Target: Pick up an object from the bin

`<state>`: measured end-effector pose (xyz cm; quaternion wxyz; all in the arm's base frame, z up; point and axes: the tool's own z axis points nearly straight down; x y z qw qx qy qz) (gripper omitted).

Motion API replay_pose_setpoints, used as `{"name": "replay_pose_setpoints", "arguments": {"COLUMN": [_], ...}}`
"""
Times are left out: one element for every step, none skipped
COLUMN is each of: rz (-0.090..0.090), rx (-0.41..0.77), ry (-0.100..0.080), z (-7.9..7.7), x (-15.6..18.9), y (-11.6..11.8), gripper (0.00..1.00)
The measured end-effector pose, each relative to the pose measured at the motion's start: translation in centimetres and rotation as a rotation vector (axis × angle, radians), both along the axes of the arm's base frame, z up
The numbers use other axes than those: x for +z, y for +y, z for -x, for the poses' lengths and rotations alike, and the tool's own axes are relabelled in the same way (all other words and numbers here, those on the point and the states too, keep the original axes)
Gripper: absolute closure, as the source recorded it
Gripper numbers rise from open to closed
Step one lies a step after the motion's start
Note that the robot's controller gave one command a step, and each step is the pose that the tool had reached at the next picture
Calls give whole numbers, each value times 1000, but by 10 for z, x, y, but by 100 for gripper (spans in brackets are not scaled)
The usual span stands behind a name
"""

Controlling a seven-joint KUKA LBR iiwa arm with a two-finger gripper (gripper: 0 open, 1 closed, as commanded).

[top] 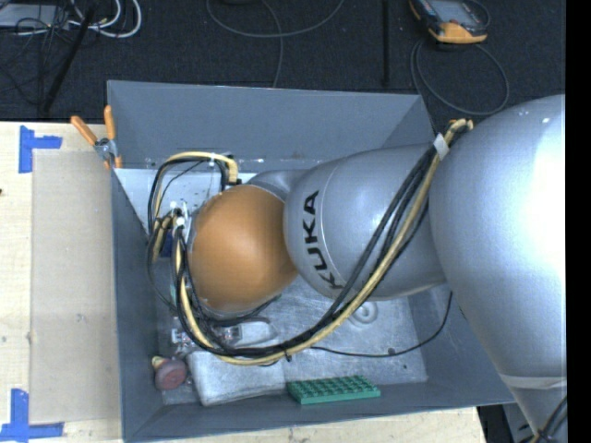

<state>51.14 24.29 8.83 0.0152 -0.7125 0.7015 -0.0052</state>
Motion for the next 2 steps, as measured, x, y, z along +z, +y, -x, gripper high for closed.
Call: {"name": "replay_pose_setpoints", "arguments": {"rz": [-4,-4], "rx": [-59,-143], "ry": [2,-12], "z": [16,2], "x": [34,1], "y": [-20,-15], "gripper": [100,100]}}
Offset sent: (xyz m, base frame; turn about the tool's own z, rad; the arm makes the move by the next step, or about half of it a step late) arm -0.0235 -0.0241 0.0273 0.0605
